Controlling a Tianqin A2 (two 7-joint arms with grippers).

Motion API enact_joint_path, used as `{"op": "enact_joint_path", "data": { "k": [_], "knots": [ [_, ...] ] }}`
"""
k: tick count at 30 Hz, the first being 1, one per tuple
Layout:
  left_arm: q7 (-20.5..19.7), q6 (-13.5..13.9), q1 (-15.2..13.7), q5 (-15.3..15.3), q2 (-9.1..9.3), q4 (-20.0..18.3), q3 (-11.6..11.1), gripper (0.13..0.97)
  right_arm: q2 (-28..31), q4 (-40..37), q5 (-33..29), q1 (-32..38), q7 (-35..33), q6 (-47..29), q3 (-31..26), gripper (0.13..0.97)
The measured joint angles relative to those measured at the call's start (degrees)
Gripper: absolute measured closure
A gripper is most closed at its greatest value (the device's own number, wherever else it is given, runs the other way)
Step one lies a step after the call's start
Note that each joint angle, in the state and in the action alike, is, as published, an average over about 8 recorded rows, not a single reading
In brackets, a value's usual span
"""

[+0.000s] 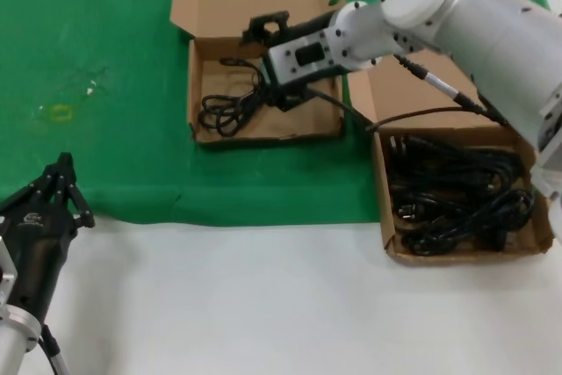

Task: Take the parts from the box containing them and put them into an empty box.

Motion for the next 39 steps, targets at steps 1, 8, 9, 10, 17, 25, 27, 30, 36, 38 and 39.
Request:
{"op": "enact_joint_path", "data": {
  "k": [1,8,9,10,17,25,27,30,36,38,39],
  "knots": [
    [0.0,0.0,0.0,0.0,0.0,0.0,0.0,0.953,0.0,-0.2,0.8,0.2,0.0,-0.1,0.0,0.622],
    [0.0,0.0,0.0,0.0,0.0,0.0,0.0,0.953,0.0,-2.2,7.5,1.9,-1.1,-1.3,0.0,0.432],
    [0.0,0.0,0.0,0.0,0.0,0.0,0.0,0.953,0.0,-2.5,8.2,2.0,-1.3,-1.4,0.0,0.432],
    [0.0,0.0,0.0,0.0,0.0,0.0,0.0,0.953,0.0,-2.8,8.8,2.1,-1.4,-1.4,0.0,0.41],
    [0.0,0.0,0.0,0.0,0.0,0.0,0.0,0.951,0.0,-3.3,9.9,2.3,-1.7,-1.5,0.0,0.259],
    [0.0,0.0,0.0,0.0,0.0,0.0,0.0,0.932,0.2,-2.6,9.9,1.6,-1.3,-1.2,0.6,0.209],
    [0.0,0.0,0.0,0.0,0.0,0.0,0.0,0.913,0.3,-1.7,9.8,0.6,-0.9,-0.7,1.3,0.183],
    [0.0,0.0,0.0,0.0,0.0,0.0,0.0,0.883,0.8,0.3,9.7,-1.6,0.1,0.3,3.0,0.158],
    [0.0,0.0,0.0,0.0,0.0,0.0,0.0,0.808,2.0,5.8,9.3,-7.6,2.8,3.1,7.6,0.136],
    [0.0,0.0,0.0,0.0,0.0,0.0,0.0,0.77,2.4,7.9,9.1,-9.9,3.8,4.2,9.4,0.129],
    [0.0,0.0,0.0,0.0,0.0,0.0,0.0,0.752,2.7,9.0,9.0,-11.0,4.3,4.7,10.2,0.129]
  ]
}}
